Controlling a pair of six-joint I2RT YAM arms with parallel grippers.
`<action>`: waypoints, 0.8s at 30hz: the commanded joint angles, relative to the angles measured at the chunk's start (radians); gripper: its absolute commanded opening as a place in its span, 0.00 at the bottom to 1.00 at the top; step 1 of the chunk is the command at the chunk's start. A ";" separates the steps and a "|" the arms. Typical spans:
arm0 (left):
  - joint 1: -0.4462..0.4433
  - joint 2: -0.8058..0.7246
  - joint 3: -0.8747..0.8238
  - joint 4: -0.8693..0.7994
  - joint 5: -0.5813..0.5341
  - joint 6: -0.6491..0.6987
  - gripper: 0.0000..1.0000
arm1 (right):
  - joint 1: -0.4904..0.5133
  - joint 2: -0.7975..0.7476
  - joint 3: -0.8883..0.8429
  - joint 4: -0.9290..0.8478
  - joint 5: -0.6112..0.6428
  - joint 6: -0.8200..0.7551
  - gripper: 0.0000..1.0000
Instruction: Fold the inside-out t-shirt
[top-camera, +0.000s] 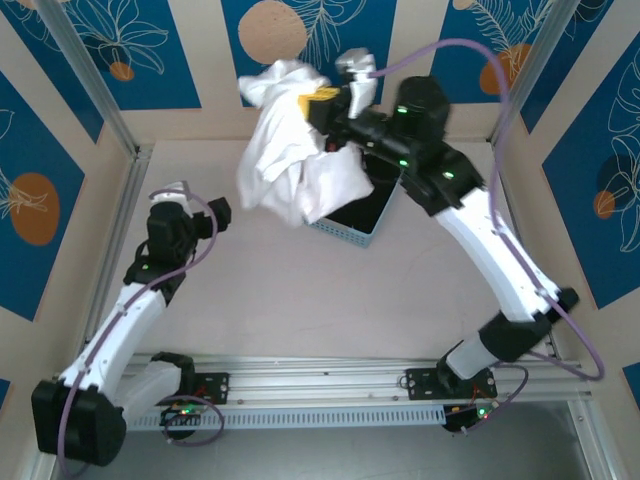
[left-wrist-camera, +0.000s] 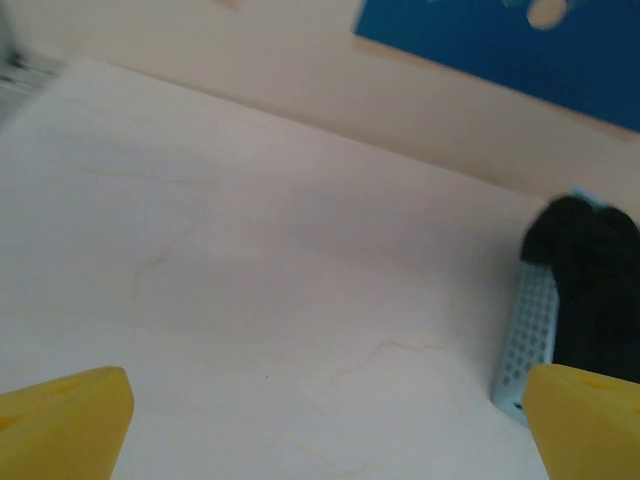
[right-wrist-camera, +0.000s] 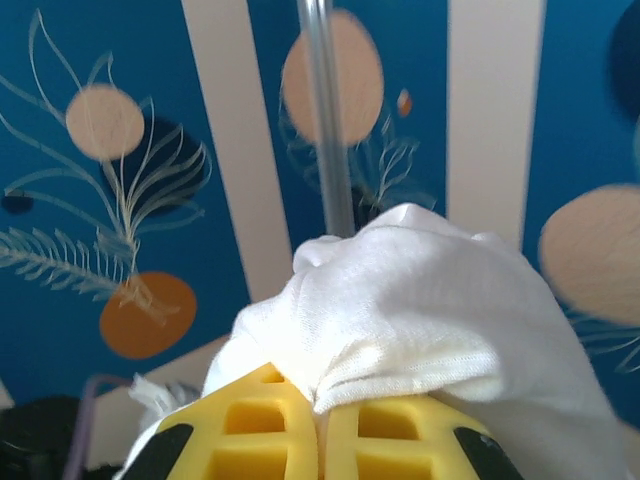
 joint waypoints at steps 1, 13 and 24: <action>0.026 -0.163 -0.025 -0.088 -0.193 -0.042 1.00 | 0.030 0.168 0.000 -0.039 -0.075 0.088 0.08; 0.020 -0.260 -0.071 -0.070 0.053 -0.060 1.00 | -0.226 0.056 -0.571 -0.163 0.268 0.134 0.84; -0.038 -0.027 -0.122 0.104 0.151 -0.060 0.99 | -0.101 0.277 -0.435 -0.120 0.151 0.128 0.79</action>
